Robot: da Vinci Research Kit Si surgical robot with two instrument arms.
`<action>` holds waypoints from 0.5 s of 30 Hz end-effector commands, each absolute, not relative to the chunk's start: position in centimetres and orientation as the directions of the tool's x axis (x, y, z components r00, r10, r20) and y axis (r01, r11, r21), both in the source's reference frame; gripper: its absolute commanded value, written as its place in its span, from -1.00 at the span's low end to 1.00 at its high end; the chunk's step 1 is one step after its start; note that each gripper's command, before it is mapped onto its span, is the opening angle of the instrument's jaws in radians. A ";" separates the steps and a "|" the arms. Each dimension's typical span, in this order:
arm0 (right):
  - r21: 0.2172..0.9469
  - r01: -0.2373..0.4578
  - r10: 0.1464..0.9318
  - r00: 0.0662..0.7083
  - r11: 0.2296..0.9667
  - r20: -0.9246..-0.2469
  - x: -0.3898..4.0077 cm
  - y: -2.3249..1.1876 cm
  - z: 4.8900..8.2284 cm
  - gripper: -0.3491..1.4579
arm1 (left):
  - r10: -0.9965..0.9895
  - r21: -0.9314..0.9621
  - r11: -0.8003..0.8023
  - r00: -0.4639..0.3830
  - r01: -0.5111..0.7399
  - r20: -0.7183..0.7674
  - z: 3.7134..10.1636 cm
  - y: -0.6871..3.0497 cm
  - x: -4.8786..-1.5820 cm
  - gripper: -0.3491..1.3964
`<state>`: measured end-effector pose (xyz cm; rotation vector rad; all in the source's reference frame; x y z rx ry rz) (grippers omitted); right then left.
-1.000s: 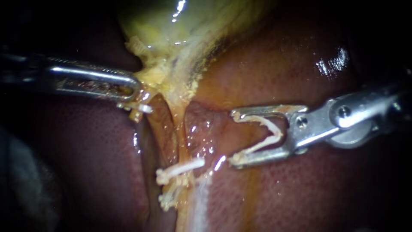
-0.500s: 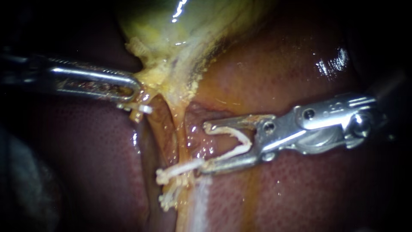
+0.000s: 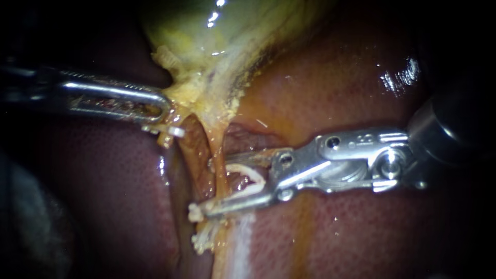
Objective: Clipping second clip right tube
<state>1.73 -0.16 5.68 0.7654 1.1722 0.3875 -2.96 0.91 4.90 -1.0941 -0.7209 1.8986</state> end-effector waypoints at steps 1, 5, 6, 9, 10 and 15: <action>0.721 0.115 0.648 0.358 0.684 -0.672 1.74 -0.17 5.69 -0.11 | 0.860 -0.784 -0.504 -0.293 -0.364 -0.417 4.91 0.91 -2.96 -1.00; 0.758 0.126 0.693 0.332 0.640 -0.640 1.78 -0.19 5.69 -0.11 | 0.860 -0.784 -0.504 -0.293 -0.363 -0.417 4.91 0.91 -2.96 -1.00; 0.758 0.133 0.693 0.329 0.639 -0.642 1.79 -0.19 5.69 -0.11 | 0.860 -0.784 -0.504 -0.293 -0.363 -0.417 4.91 0.91 -2.96 -1.00; 0.769 0.155 0.704 0.323 0.620 -0.633 1.80 -0.23 5.67 -0.11 | 0.860 -0.783 -0.504 -0.293 -0.364 -0.417 4.92 0.90 -2.96 -1.00; 0.769 0.163 0.704 0.321 0.619 -0.634 1.80 -0.24 5.66 -0.11 | 0.860 -0.783 -0.504 -0.293 -0.364 -0.417 4.92 0.90 -2.96 -1.00; 0.779 0.197 0.713 0.316 0.596 -0.626 1.83 -0.33 5.57 -0.12 | 0.863 -0.786 -0.499 -0.292 -0.365 -0.413 4.93 0.91 -2.96 -1.00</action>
